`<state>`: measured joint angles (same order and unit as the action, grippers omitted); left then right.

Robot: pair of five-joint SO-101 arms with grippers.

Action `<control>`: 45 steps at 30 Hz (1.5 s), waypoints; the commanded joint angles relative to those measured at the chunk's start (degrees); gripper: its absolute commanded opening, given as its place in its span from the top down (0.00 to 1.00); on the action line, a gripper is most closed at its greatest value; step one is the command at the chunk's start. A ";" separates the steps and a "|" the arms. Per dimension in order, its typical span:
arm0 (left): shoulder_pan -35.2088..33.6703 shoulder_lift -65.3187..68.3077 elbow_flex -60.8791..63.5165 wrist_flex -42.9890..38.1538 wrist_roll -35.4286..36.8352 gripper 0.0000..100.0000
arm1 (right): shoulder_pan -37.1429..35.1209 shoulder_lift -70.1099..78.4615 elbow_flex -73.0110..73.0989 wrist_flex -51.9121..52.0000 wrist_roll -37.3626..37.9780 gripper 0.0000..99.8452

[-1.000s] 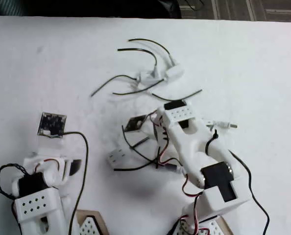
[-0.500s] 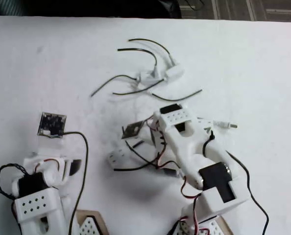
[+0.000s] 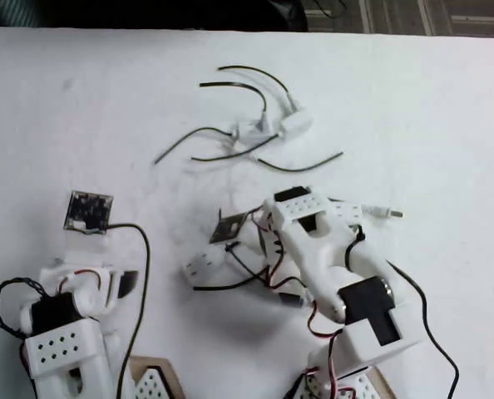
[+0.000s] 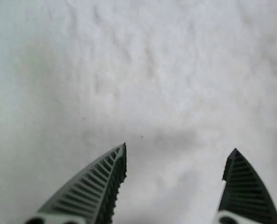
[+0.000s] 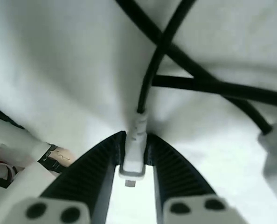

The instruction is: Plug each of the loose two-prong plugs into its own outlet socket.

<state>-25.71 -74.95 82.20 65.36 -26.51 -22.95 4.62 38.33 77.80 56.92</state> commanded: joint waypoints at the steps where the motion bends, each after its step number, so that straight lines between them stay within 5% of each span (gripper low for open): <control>1: -0.48 -0.84 -0.18 -0.88 -0.44 0.67 | -0.66 -2.07 -0.35 2.15 -0.53 0.99; 5: -0.48 -0.84 -0.09 -0.88 -0.44 0.67 | -0.66 -10.24 -2.29 8.22 -2.64 0.98; 14: -0.48 -0.84 -0.09 -0.88 -0.44 0.67 | -1.45 -35.74 -4.84 10.95 -22.77 0.98; 23: 3.03 -0.84 -1.76 -3.78 0.26 0.67 | -14.73 -44.18 -4.84 3.91 -44.31 0.98; 28: 4.97 -0.84 -6.07 -7.82 8.88 0.67 | -20.97 -44.53 -4.57 -3.82 -57.93 0.98; 36: 8.40 -0.84 -13.19 -12.22 23.56 0.67 | -23.34 -44.70 -4.48 -14.20 -65.05 0.98; 39: 10.15 -0.84 -15.03 -14.07 27.08 0.75 | -23.34 -44.70 -4.40 -15.52 -66.20 0.98; 43: 13.14 -0.84 -16.62 -16.35 27.69 0.98 | -23.87 -44.79 -4.40 -15.60 -67.25 0.98; 45: 14.55 -0.84 -16.97 -16.35 27.96 0.96 | -25.19 -45.49 -3.87 -15.34 -67.25 0.98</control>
<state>-13.41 -74.95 67.96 50.42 0.75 -46.42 -38.46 35.60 63.21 -9.80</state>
